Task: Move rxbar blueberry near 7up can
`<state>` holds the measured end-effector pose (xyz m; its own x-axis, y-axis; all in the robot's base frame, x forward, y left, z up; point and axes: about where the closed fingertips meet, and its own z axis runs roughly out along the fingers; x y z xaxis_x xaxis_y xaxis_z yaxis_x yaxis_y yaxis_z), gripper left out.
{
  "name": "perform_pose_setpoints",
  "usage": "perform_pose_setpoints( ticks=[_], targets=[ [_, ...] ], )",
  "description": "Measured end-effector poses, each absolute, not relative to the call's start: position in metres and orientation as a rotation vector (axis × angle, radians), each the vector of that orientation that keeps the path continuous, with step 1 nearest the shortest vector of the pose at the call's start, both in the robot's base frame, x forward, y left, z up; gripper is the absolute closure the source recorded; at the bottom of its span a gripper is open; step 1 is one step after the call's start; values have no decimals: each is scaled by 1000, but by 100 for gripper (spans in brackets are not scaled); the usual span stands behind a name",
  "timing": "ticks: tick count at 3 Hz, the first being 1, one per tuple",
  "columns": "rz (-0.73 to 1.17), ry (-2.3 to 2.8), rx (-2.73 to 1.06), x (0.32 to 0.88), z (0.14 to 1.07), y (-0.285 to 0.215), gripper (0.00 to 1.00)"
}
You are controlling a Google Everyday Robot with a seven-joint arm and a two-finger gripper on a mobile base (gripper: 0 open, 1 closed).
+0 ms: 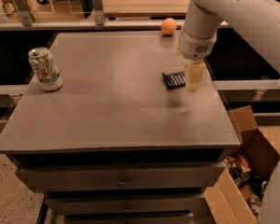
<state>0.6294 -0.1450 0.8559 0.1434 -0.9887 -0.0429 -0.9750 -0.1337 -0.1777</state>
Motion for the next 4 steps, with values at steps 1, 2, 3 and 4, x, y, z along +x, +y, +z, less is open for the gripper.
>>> perform_pose_setpoints(
  ticks=[1, 2, 3, 4],
  targets=[
    [-92, 1976, -2233, 637, 841, -147, 12],
    [-73, 2003, -2209, 646, 832, -151, 13],
    [-61, 2023, -2200, 655, 826, -153, 31],
    [-50, 2039, -2201, 658, 821, -156, 53]
  ],
)
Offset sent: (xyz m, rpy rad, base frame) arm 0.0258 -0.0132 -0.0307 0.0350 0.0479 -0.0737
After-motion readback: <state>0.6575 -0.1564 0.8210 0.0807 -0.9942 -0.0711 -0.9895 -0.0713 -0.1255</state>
